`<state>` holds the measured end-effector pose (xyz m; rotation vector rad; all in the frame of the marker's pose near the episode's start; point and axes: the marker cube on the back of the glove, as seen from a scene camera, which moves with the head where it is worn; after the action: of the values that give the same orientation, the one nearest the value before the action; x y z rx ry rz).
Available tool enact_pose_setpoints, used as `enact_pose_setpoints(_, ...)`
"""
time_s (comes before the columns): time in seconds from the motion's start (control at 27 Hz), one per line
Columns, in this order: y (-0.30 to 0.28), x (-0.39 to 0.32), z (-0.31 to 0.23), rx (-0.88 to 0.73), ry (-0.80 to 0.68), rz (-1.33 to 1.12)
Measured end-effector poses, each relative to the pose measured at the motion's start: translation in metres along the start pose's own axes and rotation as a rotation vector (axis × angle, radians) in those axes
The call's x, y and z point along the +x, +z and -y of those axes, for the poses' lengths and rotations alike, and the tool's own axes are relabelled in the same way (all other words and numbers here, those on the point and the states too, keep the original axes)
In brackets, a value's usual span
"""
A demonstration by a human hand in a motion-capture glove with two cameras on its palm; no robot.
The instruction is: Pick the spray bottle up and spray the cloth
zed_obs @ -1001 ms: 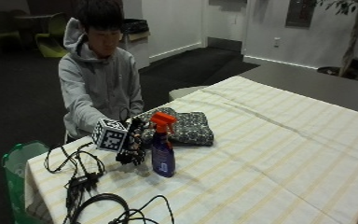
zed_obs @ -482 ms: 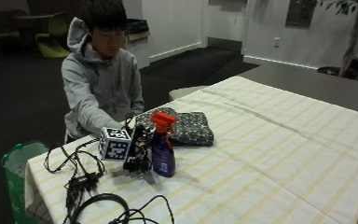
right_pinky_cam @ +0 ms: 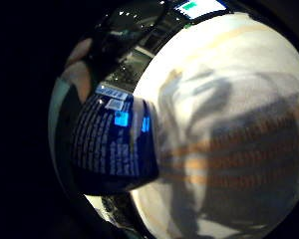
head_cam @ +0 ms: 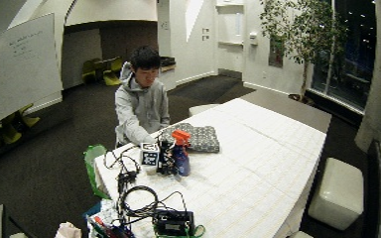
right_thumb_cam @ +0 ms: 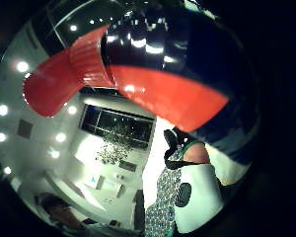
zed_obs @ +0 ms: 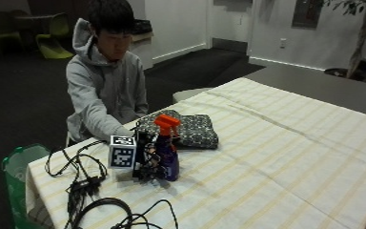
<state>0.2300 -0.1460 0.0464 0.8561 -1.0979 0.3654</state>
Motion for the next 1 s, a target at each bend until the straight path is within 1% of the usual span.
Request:
enact_pose_setpoints(0.22, 0.001, 0.006, 0.008, 0.082, -0.017, 0.014)
enact_pose_setpoints(0.59, 0.004, 0.007, 0.022, 0.114, -0.022, 0.024)
enact_pose_setpoints(0.82, 0.004, 0.007, 0.021, 0.090, -0.046, -0.005)
enact_pose_setpoints(1.0, 0.001, -0.005, 0.020, -0.014, -0.070, -0.084)
